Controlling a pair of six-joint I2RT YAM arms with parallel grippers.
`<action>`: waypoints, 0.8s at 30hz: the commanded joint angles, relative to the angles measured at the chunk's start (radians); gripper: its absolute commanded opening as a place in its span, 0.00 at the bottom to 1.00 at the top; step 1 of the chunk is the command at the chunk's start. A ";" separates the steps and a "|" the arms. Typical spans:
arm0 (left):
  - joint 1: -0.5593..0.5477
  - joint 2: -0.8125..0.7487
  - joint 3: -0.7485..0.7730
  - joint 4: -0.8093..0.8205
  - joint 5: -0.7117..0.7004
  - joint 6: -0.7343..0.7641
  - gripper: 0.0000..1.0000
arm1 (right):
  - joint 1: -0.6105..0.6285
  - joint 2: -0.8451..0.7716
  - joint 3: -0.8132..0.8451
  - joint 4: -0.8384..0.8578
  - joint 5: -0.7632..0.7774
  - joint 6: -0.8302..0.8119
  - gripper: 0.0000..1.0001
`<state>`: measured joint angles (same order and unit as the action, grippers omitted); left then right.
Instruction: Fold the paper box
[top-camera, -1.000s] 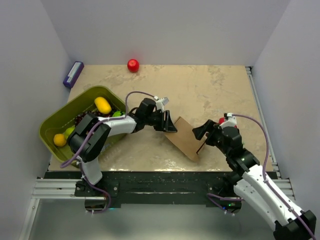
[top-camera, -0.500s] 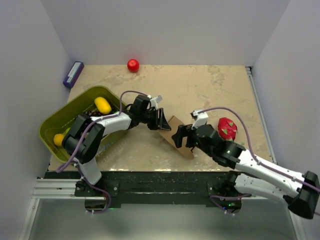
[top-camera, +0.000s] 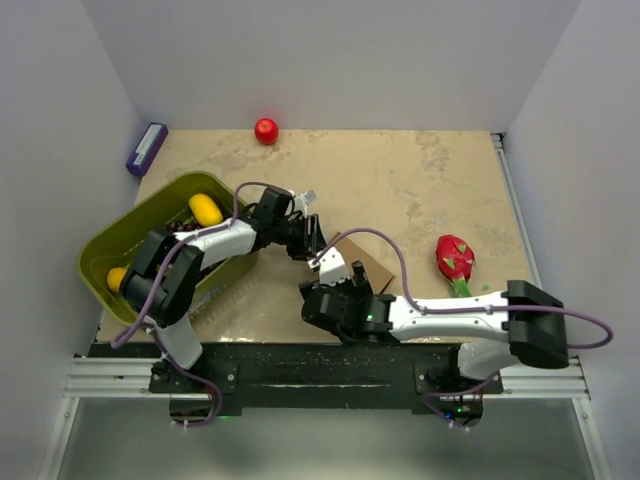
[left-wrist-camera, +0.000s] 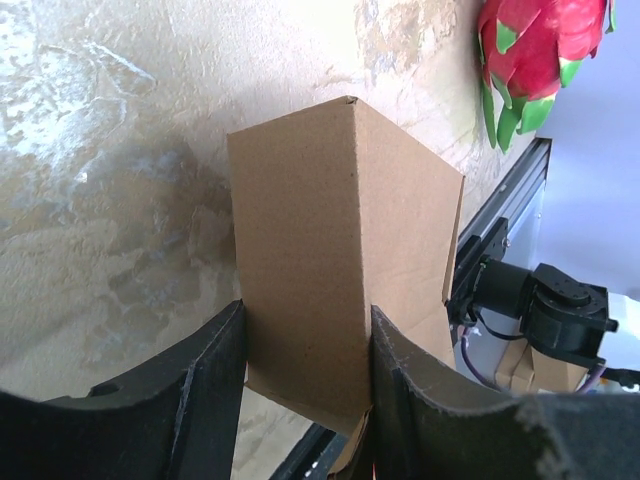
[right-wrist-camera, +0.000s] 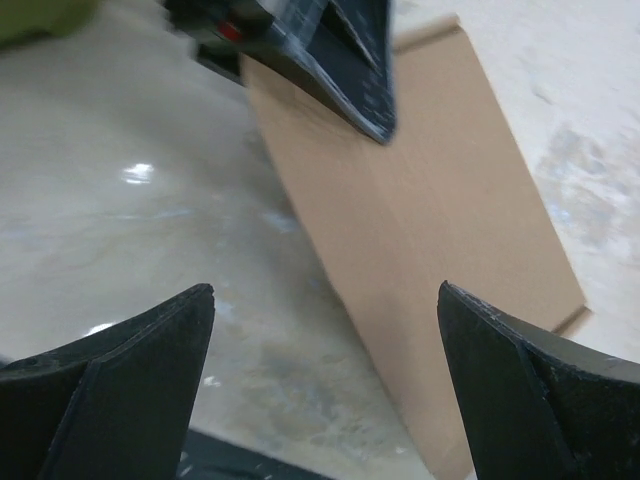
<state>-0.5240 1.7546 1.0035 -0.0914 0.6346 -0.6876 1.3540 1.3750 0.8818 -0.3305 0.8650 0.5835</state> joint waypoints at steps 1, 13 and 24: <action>0.030 -0.076 0.037 -0.053 0.085 0.019 0.27 | 0.002 0.117 0.063 -0.139 0.244 0.147 0.95; 0.050 -0.164 0.034 -0.195 0.140 0.086 0.29 | 0.007 0.401 0.204 -0.355 0.472 0.295 0.94; 0.051 -0.211 0.029 -0.249 0.160 0.140 0.48 | 0.034 0.711 0.474 -1.085 0.608 0.908 0.54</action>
<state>-0.4770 1.6150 1.0058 -0.2707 0.6842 -0.5526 1.3975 2.1006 1.3354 -1.1732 1.3857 1.2797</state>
